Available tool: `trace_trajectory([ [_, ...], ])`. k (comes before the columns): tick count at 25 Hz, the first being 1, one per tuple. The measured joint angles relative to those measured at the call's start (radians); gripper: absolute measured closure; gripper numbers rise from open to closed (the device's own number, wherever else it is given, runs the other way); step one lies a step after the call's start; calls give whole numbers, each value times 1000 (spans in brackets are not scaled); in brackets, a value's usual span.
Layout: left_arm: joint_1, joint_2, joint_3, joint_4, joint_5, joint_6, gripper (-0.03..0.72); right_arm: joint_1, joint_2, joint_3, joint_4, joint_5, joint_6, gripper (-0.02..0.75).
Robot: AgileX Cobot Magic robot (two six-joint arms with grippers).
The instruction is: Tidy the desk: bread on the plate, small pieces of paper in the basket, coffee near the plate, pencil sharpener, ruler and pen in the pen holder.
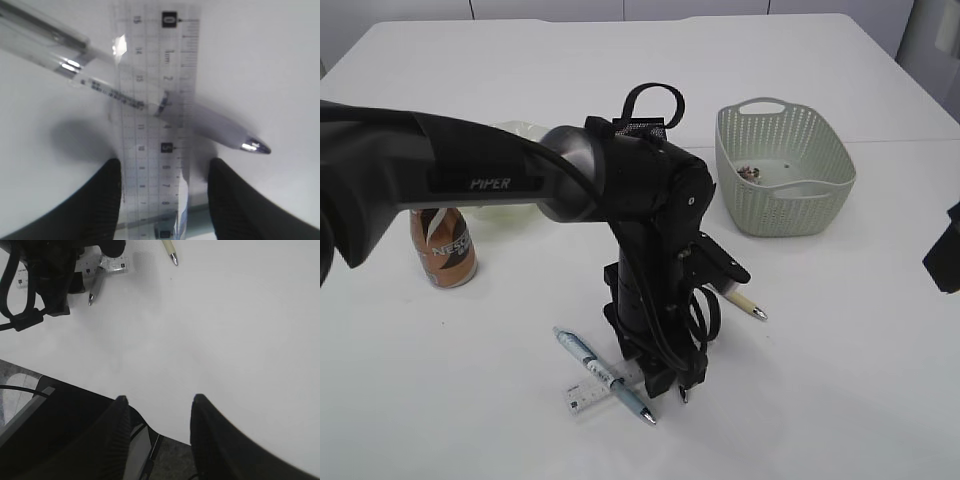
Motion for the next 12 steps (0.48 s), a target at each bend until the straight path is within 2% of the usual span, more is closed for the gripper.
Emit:
trace_trajectory([
  [5,0,0,0,0,0,0,326,0,0,0,0,0,-2,409],
  [9,0,0,0,0,0,0,413,0,0,0,0,0,-2,409],
  [12,0,0,0,0,0,0,419,0,0,0,0,0,-2,409],
])
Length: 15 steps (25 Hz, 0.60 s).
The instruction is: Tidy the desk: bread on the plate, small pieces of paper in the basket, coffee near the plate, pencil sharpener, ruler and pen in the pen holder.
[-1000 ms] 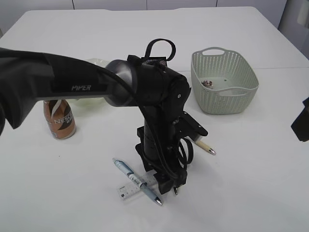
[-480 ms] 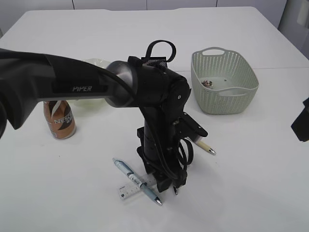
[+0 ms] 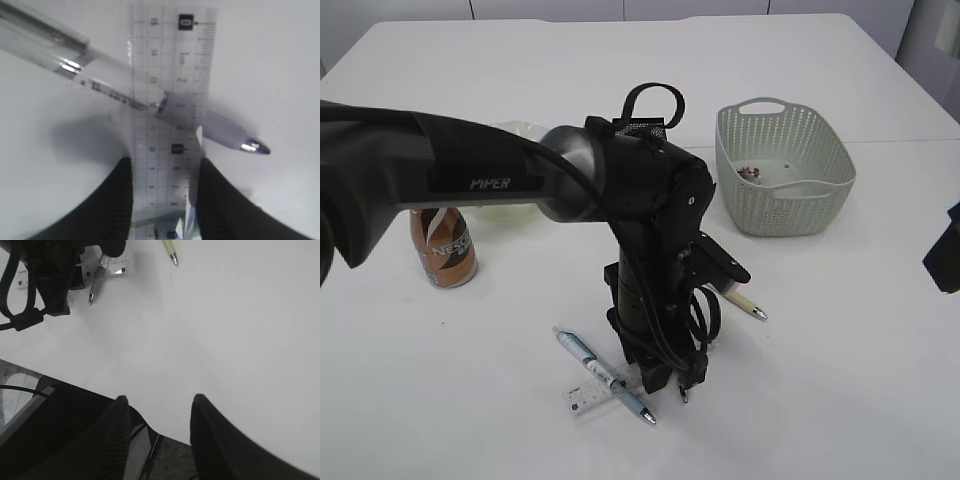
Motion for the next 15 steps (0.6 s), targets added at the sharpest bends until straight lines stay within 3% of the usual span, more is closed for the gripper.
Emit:
trace_trajectory([
  [15,0,0,-43,0,46,0,433,0,0,0,0,0,0,409],
])
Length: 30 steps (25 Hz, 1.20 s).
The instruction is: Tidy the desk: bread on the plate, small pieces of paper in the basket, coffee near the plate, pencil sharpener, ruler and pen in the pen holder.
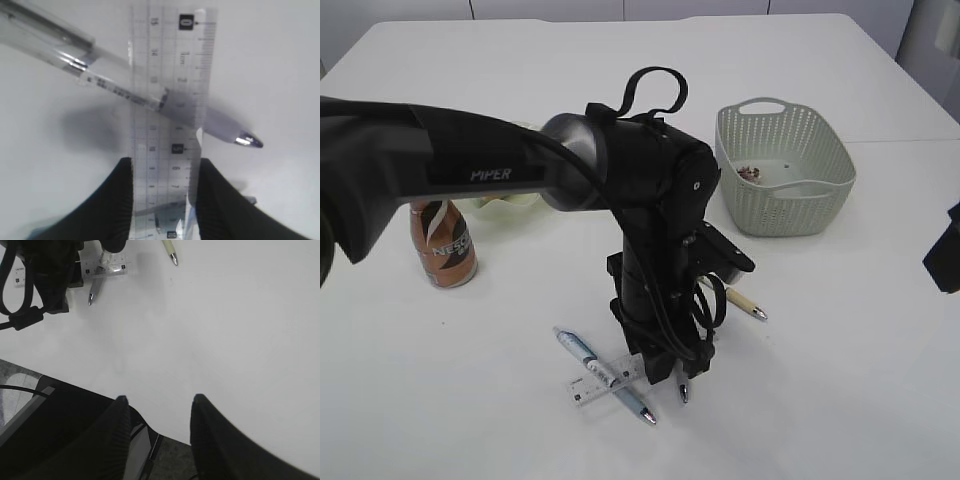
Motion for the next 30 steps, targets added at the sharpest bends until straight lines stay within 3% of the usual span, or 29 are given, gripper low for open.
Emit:
trace_trajectory([
  [9,5,0,-49,0,45,-13,434,0,0,0,0,0,-2,409],
  [21,107,-177,-54,-34,52,-106,434,0,-8,0,0,2,-2,411],
  [30,144,-330,-54,17,-203,-139,434,0,-62,0,0,2,-2,411],
])
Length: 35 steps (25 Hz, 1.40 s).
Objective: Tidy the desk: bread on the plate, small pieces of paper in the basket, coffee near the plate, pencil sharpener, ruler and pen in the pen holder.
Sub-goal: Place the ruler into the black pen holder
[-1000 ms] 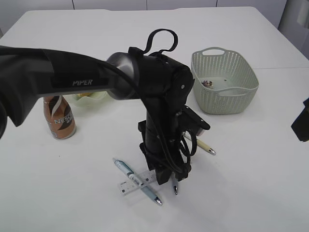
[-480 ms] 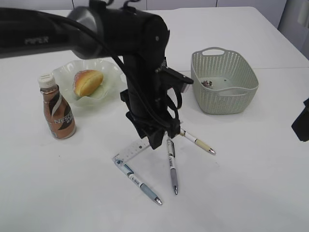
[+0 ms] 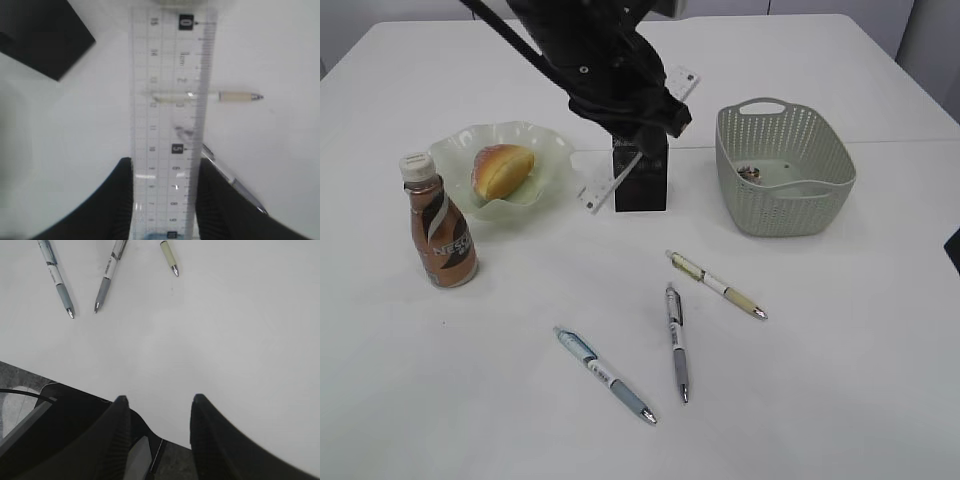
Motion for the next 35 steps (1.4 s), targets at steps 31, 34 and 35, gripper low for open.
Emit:
trace_trajectory([
  [31,111,248,10,26,-1138,-79,435,0,-112,0,-120,11,-1,412],
  [34,127,261,10,-7,-1154,-79,435,0,-112,0,-124,11,-1,412],
  [35,132,263,10,-17,-1159,-79,435,0,-112,0,-125,11,-1,412],
])
